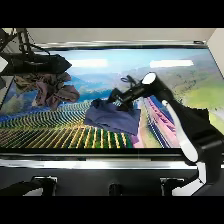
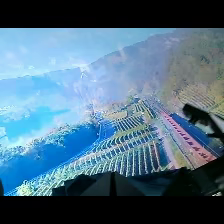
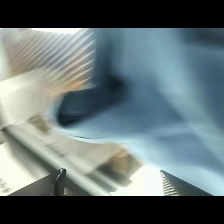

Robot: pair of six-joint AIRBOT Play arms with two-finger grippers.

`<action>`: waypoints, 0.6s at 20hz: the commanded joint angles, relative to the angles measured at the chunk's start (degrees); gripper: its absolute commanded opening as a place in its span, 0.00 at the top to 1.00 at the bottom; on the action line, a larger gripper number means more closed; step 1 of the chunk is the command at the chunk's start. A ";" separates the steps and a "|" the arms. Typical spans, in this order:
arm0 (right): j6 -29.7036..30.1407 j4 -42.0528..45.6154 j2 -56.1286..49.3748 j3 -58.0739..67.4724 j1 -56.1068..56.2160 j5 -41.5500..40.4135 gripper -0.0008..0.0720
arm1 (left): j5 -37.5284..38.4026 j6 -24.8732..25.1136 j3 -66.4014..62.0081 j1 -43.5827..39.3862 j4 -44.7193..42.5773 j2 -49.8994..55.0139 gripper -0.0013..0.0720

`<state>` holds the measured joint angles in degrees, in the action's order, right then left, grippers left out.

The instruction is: Fold the shirts.

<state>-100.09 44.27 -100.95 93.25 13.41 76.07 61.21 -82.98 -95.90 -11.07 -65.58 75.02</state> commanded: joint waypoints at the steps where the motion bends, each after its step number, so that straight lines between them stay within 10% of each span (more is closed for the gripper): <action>1: -1.20 20.15 4.35 -0.04 -9.84 12.04 0.05 | 1.01 0.02 0.11 0.04 -4.70 -0.04 0.94; 4: -2.43 29.33 7.02 -6.84 -14.78 14.45 0.15 | 1.03 0.02 0.11 0.04 -5.01 -0.04 0.94; 9: -0.98 12.02 6.62 -25.18 -11.50 -3.45 0.25 | 1.95 -0.22 0.11 -0.09 -4.96 -0.04 0.94; 12: -0.81 8.02 4.76 -26.73 -9.05 -8.37 0.52 | 2.93 -0.17 0.11 -0.09 -4.98 -0.04 0.94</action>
<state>-101.32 57.69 -95.18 70.28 2.83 74.46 63.29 -83.13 -95.81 -11.14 -70.37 75.02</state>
